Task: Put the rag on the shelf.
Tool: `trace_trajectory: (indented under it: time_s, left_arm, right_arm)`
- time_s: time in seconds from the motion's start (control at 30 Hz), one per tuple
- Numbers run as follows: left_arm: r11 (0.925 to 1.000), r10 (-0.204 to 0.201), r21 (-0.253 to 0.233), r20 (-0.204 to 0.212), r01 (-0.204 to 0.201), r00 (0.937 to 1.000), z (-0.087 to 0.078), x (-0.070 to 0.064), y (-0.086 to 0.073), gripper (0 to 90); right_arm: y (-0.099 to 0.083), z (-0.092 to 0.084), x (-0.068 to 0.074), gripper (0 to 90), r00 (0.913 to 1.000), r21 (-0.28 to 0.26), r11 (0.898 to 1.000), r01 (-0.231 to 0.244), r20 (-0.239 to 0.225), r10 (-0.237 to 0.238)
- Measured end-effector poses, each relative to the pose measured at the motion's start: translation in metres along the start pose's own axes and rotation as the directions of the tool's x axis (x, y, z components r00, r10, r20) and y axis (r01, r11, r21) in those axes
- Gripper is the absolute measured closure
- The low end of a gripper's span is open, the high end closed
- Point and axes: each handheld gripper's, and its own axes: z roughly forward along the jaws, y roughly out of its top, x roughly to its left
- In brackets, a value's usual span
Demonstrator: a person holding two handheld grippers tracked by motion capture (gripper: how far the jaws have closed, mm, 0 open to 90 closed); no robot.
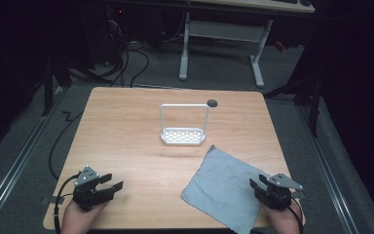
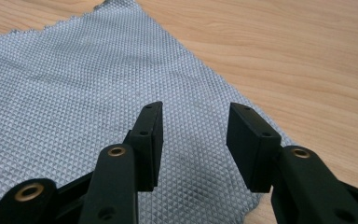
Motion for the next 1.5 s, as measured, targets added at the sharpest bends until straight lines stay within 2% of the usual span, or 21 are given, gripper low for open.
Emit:
trace_trajectory:
  time_s: [0.37,0.4,0.43,0.47,0.5,0.53,0.6,0.63,0.73,0.77,0.8,0.83,1.0,1.03,1.07,1.1,1.2,1.27,1.3,1.4,1.5]
  left_arm:
    - [0.9992,-0.036,-0.013,0.011,0.037,0.9993,0.0,0.003,-0.001,43.7]
    - [0.9989,-0.044,-0.014,0.032,0.045,0.9985,-0.001,0.002,-0.001,48.3]
    - [0.9989,-0.044,-0.015,0.047,0.045,0.9979,0.0,-0.002,0.0,62.6]
    - [0.9989,-0.044,-0.015,0.047,0.045,0.9979,0.0,-0.002,0.0,71.0]
    - [1.0,0.0,0.001,0.042,0.0,0.9991,0.002,-0.014,0.004,81.9]
    - [1.0,0.0,0.001,0.042,0.0,0.9991,0.002,-0.014,0.004,89.1]
    - [0.9992,0.039,-0.001,0.077,-0.039,0.9963,0.009,-0.035,0.011,90.0]
    - [0.9992,0.039,-0.001,0.077,-0.039,0.9963,0.009,-0.035,0.011,90.0]
    - [0.9977,0.067,-0.001,0.134,-0.067,0.9887,0.022,-0.058,0.019,90.0]
    - [0.9962,0.083,0.012,0.158,-0.086,0.9839,0.03,-0.069,0.022,90.0]
    - [0.9949,0.091,0.023,0.206,-0.098,0.9742,0.044,-0.086,0.028,90.0]
    - [0.9949,0.091,0.023,0.206,-0.098,0.9742,0.044,-0.086,0.028,90.0]
    - [0.9878,0.123,0.054,0.307,-0.146,0.9439,0.08,-0.131,0.043,90.0]
    - [0.9809,0.153,0.063,0.339,-0.184,0.9283,0.092,-0.151,0.046,90.0]
    - [0.9809,0.153,0.063,0.339,-0.184,0.9283,0.092,-0.151,0.046,90.0]
    - [0.9748,0.17,0.074,0.362,-0.21,0.9166,0.099,-0.164,0.046,90.0]
    - [0.9618,0.2,0.101,0.377,-0.254,0.9044,0.11,-0.181,0.042,90.0]
    - [0.9568,0.198,0.127,0.374,-0.262,0.906,0.117,-0.186,0.038,90.0]
    - [0.9501,0.207,0.148,0.361,-0.275,0.9094,0.123,-0.187,0.034,90.0]
    - [0.9518,0.203,0.145,0.362,-0.27,0.9099,0.124,-0.185,0.031,90.0]
    - [0.9499,0.219,0.145,0.326,-0.277,0.9197,0.119,-0.172,0.031,90.0]
  right_arm:
    - [-0.001,-0.002,-0.001,56.3,0.9998,-0.009,1.0,-0.019,-0.01,0.019]
    - [-0.001,-0.002,-0.001,56.7,0.9998,-0.014,1.0,-0.016,-0.01,0.016]
    - [0.0,-0.002,-0.001,58.4,0.9999,-0.02,1.0,-0.012,-0.009,0.012]
    - [0.0,-0.002,-0.001,58.4,0.9999,-0.02,1.0,-0.012,-0.009,0.012]
    - [0.0,-0.003,0.0,59.2,0.9998,-0.025,1.0,-0.018,-0.011,0.017]
    - [0.0,-0.003,0.0,59.2,0.9998,-0.025,1.0,-0.018,-0.011,0.017]
    - [0.0,-0.003,0.0,60.2,0.9998,-0.023,1.0,-0.018,-0.005,0.018]
    - [0.0,-0.003,0.0,60.2,0.9998,-0.023,1.0,-0.018,-0.005,0.018]
    - [-0.002,-0.004,-0.002,60.6,0.9996,-0.025,0.999,-0.027,-0.001,0.027]
    - [-0.002,-0.004,-0.002,60.6,0.9996,-0.025,0.999,-0.027,-0.001,0.027]
    - [-0.003,-0.005,-0.002,60.8,0.9991,-0.022,0.999,-0.043,-0.003,0.043]
    - [-0.003,-0.005,-0.002,60.8,0.9991,-0.022,0.999,-0.043,-0.003,0.043]
    - [-0.003,-0.005,-0.003,60.9,0.9993,-0.026,0.999,-0.036,-0.011,0.036]
    - [-0.004,-0.005,-0.003,61.0,0.9993,-0.024,0.999,-0.034,-0.014,0.034]
    - [-0.004,-0.005,-0.003,61.0,0.9993,-0.024,0.999,-0.034,-0.014,0.034]
    - [-0.004,-0.005,-0.003,61.1,0.9992,-0.022,0.999,-0.037,-0.015,0.037]
    - [-0.005,-0.005,-0.004,61.3,0.9988,-0.022,0.999,-0.044,-0.019,0.044]
    - [-0.005,-0.005,-0.004,61.5,0.999,-0.025,0.999,-0.04,-0.022,0.039]
    - [-0.004,-0.005,-0.004,61.8,0.9991,-0.024,0.999,-0.035,-0.023,0.035]
    - [-0.004,-0.005,-0.003,61.9,0.9992,-0.028,0.999,-0.03,-0.025,0.029]
    - [-0.004,-0.006,-0.001,62.4,0.9993,-0.031,0.999,-0.025,-0.027,0.024]
